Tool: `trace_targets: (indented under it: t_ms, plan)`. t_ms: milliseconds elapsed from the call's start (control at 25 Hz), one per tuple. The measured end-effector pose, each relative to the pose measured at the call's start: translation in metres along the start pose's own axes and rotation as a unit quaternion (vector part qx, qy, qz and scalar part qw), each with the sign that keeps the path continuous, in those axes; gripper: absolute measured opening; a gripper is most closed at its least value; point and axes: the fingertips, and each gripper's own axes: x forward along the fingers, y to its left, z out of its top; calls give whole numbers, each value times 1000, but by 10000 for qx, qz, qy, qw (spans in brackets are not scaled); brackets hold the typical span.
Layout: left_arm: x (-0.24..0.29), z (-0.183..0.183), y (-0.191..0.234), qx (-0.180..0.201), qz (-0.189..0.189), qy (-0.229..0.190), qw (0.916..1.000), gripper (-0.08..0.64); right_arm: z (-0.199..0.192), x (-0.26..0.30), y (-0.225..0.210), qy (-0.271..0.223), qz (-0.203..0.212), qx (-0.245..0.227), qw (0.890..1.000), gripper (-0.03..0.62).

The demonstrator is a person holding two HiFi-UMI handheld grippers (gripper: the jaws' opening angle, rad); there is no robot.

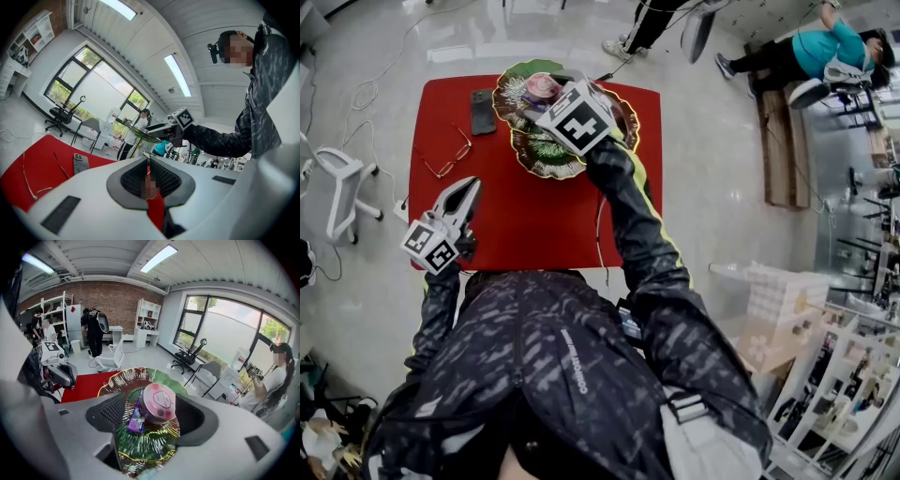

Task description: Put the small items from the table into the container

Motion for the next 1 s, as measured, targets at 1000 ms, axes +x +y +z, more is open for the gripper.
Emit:
trace_targets:
  t_ms: [1000]
  plan:
    - [4,-15,-96,363,219,-113,9990,12,-27,-84,28,-671,-223,-143,9974,319]
